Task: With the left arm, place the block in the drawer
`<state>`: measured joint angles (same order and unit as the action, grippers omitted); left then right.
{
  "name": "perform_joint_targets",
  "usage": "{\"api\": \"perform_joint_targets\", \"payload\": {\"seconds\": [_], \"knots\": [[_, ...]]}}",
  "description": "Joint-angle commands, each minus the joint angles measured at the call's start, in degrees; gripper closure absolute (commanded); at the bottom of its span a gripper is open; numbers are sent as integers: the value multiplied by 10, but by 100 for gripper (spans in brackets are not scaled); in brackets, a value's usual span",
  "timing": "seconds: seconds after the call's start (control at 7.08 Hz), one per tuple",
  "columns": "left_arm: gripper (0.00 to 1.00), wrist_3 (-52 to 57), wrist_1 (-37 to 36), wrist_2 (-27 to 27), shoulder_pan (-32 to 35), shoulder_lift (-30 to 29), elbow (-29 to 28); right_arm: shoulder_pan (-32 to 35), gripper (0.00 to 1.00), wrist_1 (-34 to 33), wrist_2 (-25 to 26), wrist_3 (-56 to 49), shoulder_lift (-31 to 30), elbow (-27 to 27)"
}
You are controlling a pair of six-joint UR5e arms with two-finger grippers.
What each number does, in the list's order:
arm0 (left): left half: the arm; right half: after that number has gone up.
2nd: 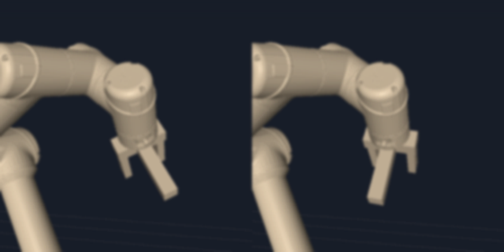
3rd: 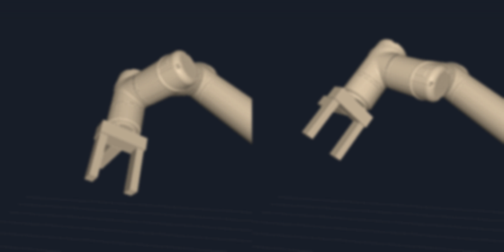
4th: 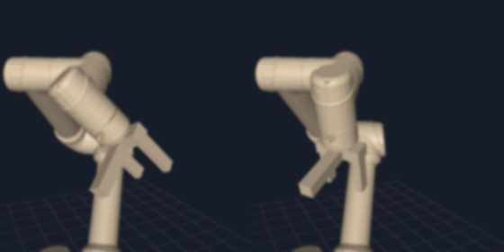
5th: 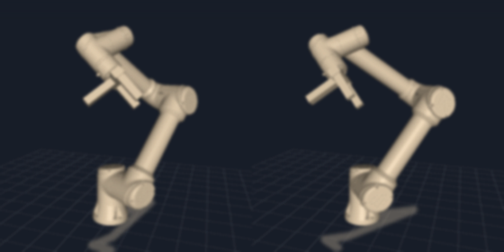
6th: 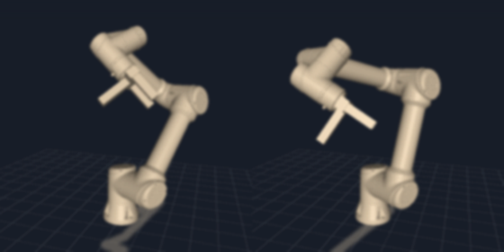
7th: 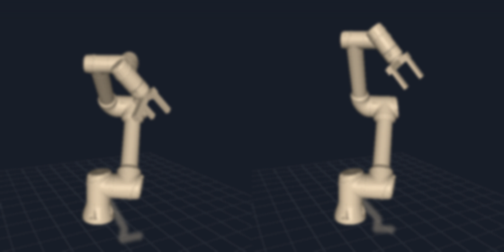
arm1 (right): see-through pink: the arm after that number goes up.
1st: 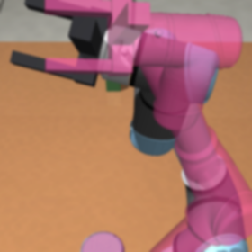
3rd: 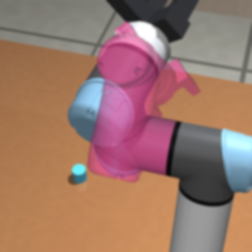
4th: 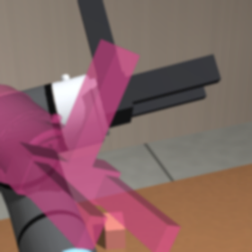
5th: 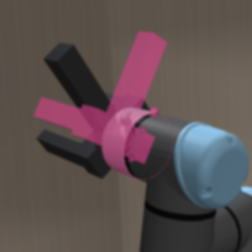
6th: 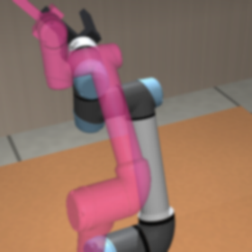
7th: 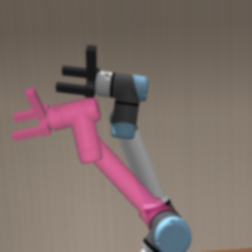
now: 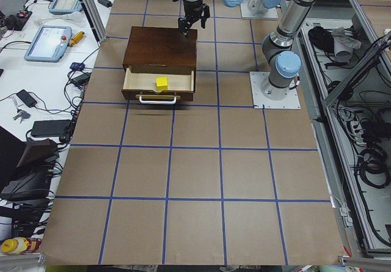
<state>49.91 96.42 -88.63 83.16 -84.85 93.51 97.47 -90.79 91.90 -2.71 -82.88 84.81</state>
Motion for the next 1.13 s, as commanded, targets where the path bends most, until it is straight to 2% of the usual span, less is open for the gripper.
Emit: {"api": "perform_joint_targets", "payload": {"seconds": [0.0,0.42,0.71,0.99], "knots": [[0,-164,-9,-4,65,-2,-1,0,0,0,0,0,0,0],[0,-444,-11,-5,111,-5,0,0,0,0,-1,1,0,0],[0,-474,-66,-5,107,1,1,0,0,0,0,1,0,0],[0,-498,-84,-5,91,0,-2,0,0,0,0,0,0,0]]}}
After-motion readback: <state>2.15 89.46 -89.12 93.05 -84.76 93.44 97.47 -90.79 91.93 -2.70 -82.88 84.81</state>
